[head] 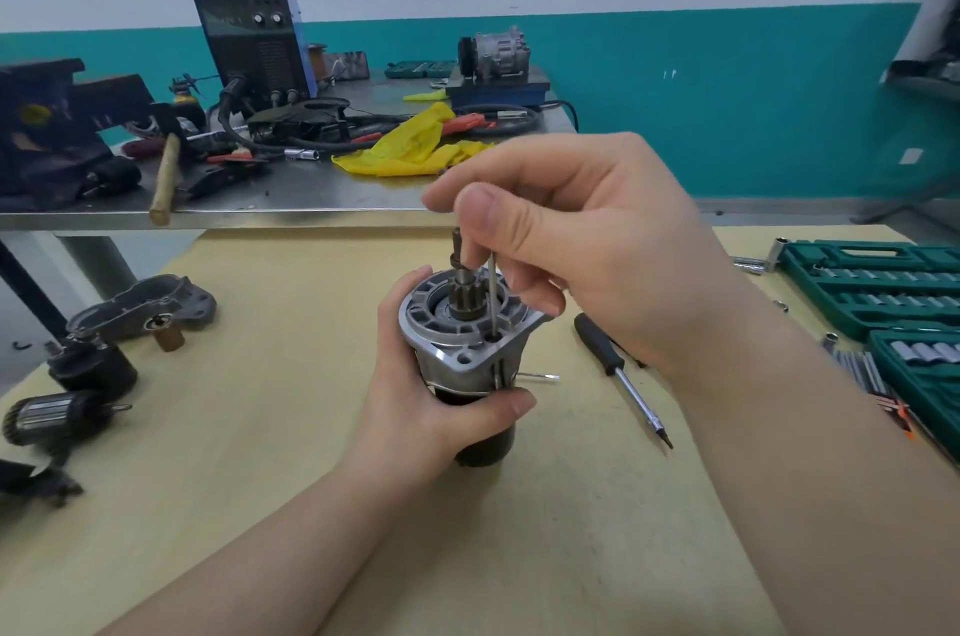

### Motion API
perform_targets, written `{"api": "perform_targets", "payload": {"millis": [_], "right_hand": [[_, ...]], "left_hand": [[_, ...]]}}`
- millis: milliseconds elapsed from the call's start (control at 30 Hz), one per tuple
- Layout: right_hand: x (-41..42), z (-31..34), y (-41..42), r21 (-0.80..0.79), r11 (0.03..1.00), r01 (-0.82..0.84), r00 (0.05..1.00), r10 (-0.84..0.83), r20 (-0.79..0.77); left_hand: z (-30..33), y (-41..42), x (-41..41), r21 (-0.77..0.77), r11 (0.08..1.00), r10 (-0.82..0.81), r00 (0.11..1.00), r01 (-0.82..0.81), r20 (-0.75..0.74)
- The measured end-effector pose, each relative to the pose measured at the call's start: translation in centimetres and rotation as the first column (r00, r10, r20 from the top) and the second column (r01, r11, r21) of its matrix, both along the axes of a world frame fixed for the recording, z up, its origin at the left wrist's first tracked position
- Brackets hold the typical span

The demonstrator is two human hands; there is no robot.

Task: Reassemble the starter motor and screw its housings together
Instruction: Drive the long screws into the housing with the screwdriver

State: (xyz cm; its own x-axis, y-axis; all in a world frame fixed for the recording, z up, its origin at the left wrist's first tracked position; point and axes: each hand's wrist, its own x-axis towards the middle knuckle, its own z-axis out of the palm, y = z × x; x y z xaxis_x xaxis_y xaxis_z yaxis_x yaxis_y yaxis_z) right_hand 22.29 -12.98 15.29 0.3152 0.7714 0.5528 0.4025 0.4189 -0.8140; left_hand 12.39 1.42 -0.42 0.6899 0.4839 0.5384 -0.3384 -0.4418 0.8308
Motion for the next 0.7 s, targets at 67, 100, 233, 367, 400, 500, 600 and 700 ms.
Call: {"api": "perform_targets", "payload": {"millis": [67, 100, 233, 367, 400, 500, 600, 700], "right_hand": [[-0.5, -0.2, 0.6, -0.015, 1.0, -0.02, 0.995, 0.018, -0.1], [-0.8, -0.3, 1.0, -0.011, 1.0, -0.012, 0.99, 0.01, -0.14], [-2.1, -1.0, 2.1, 0.083, 0.945, 0.316, 0.948, -0.313, -0.046], [-2.6, -1.2, 1.9, 0.163, 0.824, 0.543, 0.812, -0.565, 0.147], [-2.5, -1.0, 1.7, 0.094, 0.862, 0.497, 0.852, -0.506, 0.132], [-1.6, 0.1, 0.6, -0.147, 0.983, 0.106, 0.983, -0.126, -0.133], [-0.1, 0.7, -0.3, -0.186, 0.962, -0.199, 0.941, 0.134, -0.311], [0.7, 0.5, -0.7, -0.161, 0.94, -0.301, 0.902, 0.226, -0.367]], "left_hand": [[-0.1, 0.0, 0.1, 0.008, 1.0, 0.0, 1.0, 0.0, -0.003], [-0.1, 0.0, 0.1, 0.012, 1.0, 0.003, 1.0, -0.003, -0.004], [-0.2, -0.4, 0.1, 0.043, 0.999, 0.019, 0.999, -0.021, 0.028], [-0.2, -0.7, 0.1, 0.064, 0.997, 0.03, 0.998, -0.033, 0.056], [-0.2, -0.7, 0.0, 0.066, 0.997, 0.024, 0.998, -0.027, 0.051], [0.0, -0.7, -0.2, 0.077, 0.997, 0.011, 0.999, -0.015, 0.041], [0.0, -0.6, -0.1, 0.081, 0.997, 0.003, 0.999, -0.007, 0.044], [0.2, -0.7, -0.1, 0.08, 0.997, 0.002, 0.999, -0.006, 0.041]]}}
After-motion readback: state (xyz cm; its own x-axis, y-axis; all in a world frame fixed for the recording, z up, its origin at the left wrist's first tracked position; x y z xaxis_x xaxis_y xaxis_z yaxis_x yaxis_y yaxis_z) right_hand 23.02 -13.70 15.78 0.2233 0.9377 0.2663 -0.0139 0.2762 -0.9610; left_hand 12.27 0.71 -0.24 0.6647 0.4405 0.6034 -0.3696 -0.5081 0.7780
